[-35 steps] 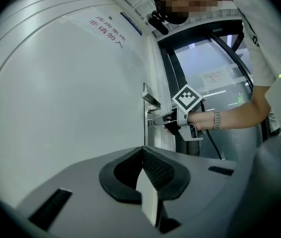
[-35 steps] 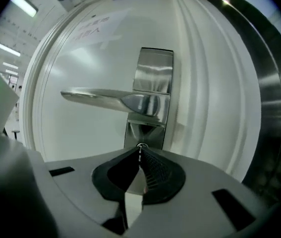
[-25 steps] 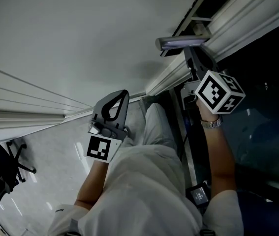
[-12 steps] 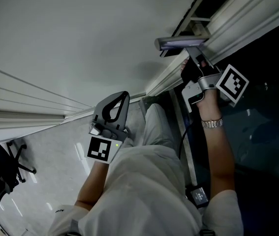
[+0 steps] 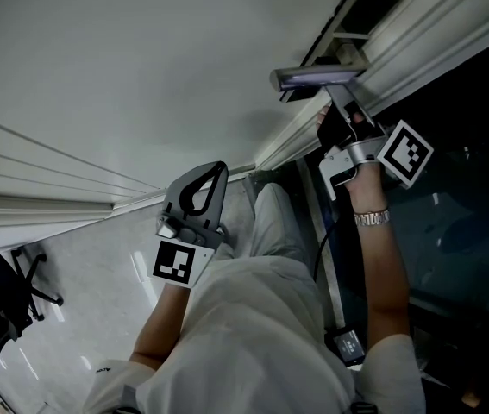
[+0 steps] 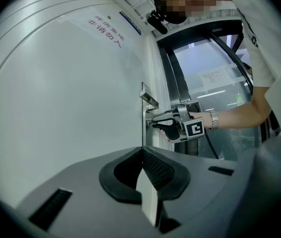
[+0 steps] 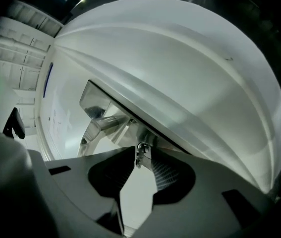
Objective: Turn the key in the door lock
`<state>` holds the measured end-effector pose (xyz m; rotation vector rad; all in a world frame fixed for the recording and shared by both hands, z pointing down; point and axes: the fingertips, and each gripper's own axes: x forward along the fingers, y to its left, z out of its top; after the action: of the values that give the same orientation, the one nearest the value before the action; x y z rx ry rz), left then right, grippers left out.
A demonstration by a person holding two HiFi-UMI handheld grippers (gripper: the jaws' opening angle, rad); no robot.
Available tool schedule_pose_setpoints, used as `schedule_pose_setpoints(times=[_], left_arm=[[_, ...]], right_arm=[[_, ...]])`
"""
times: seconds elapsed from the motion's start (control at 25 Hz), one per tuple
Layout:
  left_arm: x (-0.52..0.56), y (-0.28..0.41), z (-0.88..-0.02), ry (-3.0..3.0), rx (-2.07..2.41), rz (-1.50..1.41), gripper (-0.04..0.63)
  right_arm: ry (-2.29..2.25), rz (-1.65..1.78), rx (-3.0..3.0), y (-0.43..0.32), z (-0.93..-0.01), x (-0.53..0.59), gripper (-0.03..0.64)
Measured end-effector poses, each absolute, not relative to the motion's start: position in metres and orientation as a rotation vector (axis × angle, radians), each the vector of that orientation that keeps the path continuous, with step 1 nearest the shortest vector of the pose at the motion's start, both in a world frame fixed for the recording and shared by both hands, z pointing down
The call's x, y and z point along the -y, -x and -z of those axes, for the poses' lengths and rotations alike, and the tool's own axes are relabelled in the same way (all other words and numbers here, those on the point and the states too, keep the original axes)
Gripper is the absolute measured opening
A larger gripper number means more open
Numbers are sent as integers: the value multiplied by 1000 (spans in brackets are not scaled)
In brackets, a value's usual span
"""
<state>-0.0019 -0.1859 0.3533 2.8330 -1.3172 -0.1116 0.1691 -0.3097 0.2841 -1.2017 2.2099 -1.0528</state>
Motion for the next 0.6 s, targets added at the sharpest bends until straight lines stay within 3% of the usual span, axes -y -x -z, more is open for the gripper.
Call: schedule_pose_setpoints(times=[0.08, 0.2, 0.4, 0.6], left_arm=[[187, 2, -354, -2833, 1317, 109, 3], [188, 3, -354, -2831, 1315, 112, 3], [190, -1, -356, -2829, 1302, 111, 3], [191, -7, -355, -2840, 1282, 116, 3]], right_arm=[[1232, 998, -2259, -169, -285, 309, 126], [1340, 828, -2365, -169, -279, 305, 171], [1615, 267, -2655, -164, -260, 294, 178], [1932, -597, -2921, -142, -263, 286, 178]])
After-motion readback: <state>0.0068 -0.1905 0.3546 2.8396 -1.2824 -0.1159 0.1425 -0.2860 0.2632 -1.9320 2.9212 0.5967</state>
